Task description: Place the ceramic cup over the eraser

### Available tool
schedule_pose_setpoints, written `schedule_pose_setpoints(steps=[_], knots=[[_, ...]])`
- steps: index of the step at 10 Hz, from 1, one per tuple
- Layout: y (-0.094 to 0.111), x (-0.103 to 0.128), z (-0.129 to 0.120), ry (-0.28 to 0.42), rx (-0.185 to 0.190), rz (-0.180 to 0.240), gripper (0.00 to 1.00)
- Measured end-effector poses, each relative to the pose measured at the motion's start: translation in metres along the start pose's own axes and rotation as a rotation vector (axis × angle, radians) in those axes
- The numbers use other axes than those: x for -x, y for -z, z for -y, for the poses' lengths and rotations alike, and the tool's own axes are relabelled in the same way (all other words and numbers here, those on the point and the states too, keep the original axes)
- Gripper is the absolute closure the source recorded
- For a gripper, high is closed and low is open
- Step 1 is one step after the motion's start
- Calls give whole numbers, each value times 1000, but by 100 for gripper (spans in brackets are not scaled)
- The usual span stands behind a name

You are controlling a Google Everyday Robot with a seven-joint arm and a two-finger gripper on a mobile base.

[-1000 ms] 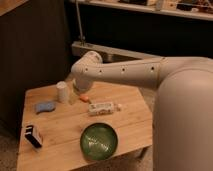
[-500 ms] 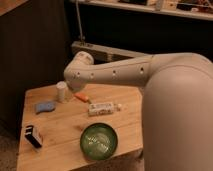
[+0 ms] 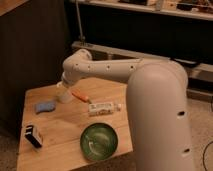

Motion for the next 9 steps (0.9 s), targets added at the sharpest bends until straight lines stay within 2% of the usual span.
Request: schedule_pose_setpoints(steps=[1, 2, 4, 6, 9], knots=[[-11, -5, -2, 3, -46, -2, 20], [-17, -10, -2, 8, -49, -2, 20], [-31, -16, -1, 28, -29, -5, 20], [-40, -12, -5, 39, -1, -11, 20], [-55, -13, -8, 52, 18, -31, 20]])
